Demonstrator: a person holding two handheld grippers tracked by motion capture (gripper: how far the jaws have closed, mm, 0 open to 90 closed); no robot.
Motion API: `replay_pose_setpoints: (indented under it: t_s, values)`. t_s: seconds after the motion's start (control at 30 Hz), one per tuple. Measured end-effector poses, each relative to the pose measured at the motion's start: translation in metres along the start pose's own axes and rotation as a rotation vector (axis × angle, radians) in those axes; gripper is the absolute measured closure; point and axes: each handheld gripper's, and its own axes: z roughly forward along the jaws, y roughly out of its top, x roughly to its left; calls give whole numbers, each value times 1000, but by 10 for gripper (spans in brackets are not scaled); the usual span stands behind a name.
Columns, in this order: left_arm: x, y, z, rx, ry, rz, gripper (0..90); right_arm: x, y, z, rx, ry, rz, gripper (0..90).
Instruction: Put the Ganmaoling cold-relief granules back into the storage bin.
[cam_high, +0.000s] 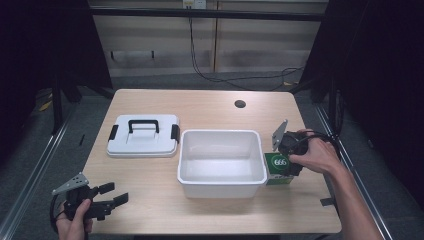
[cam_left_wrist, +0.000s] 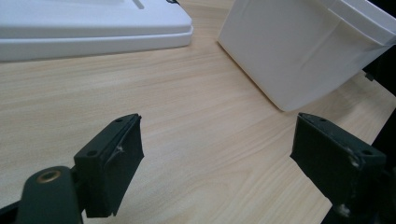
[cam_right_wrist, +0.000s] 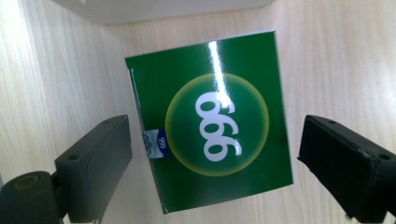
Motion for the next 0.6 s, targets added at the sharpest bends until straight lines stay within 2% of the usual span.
replay_pose_setpoints:
  t_s: [0.03,0.1,0.17,0.27,0.37,0.47,0.5,0.53,0.57,0.6]
  values:
    - [0,0,0,1,-1,2,163,-2,0,1,-5,-5,-25,88]
    - [0,0,0,-3,0,2,163,-2,2,3,7,6,-17,88]
    - [0,0,-1,-4,1,2,163,-4,3,7,28,15,-42,88]
    - [0,0,-1,-3,0,4,163,-3,5,10,38,17,-47,88]
    - [0,0,0,1,0,2,163,-3,6,13,47,17,-77,88]
    - [0,0,0,3,-2,6,163,-2,6,14,55,26,-73,92]
    - [0,0,0,4,-2,8,163,-4,7,17,64,29,-94,93]
    - [0,0,0,2,0,3,163,-3,8,18,74,28,-87,93]
    - [0,0,0,2,0,3,163,-5,8,19,75,33,-108,95]
    - [0,0,0,1,0,2,163,-5,8,19,75,33,-108,95]
